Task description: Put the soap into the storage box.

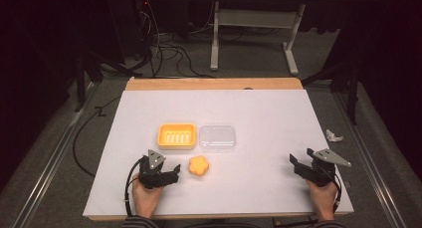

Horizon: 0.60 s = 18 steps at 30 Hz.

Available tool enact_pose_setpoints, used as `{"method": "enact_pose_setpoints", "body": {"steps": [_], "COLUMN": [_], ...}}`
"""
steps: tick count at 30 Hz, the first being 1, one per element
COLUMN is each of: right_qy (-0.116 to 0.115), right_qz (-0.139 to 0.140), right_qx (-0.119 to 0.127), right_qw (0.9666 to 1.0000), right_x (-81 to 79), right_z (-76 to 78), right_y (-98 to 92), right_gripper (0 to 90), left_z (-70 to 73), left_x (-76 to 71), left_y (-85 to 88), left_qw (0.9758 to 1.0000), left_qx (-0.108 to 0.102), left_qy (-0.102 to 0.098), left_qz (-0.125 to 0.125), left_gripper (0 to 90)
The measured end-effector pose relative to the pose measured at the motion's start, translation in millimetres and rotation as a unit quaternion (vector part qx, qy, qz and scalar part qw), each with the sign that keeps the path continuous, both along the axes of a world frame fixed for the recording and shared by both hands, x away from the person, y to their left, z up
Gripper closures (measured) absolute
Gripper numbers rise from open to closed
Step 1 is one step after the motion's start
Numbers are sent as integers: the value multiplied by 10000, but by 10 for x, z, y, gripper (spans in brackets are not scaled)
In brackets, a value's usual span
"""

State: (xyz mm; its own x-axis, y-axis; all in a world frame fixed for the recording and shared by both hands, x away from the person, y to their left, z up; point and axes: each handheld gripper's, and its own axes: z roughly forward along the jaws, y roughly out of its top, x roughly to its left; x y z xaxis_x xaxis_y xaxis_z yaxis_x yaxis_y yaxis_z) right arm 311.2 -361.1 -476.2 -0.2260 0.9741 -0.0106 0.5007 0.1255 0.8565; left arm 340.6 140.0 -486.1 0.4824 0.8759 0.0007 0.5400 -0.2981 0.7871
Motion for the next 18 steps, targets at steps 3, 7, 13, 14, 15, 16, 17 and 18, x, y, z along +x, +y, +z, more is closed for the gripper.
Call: {"method": "enact_pose_setpoints", "body": {"steps": [3,7,13,14,15,16,17,18], "right_qy": [5,-4,10,32,34,33,33,25], "right_qz": [2,2,20,23,26,16,16,-1], "right_qx": [-2,10,27,28,25,26,26,67], "right_qw": [10000,10000,10000,10000,10000,10000,10000,10000], "right_x": [0,0,6,8,10,10,10,9], "right_z": [0,0,-1,-1,0,0,0,0], "right_y": [1,-1,-10,-12,-13,-14,-14,-17], "right_gripper": [280,281,281,281,280,278,278,277], "left_z": [2,3,1,1,1,1,2,0], "left_x": [-4,-5,1,4,4,4,1,0], "left_y": [7,12,34,39,39,37,35,32], "left_qw": [10000,10000,9998,9998,9998,9998,9998,9998], "left_qx": [-7,-28,-157,-173,-173,-166,-137,-146], "left_qy": [-14,-19,-1,20,20,16,2,-17], "left_qz": [21,27,104,94,94,101,124,128], "left_gripper": [170,172,155,154,154,148,148,146]}}
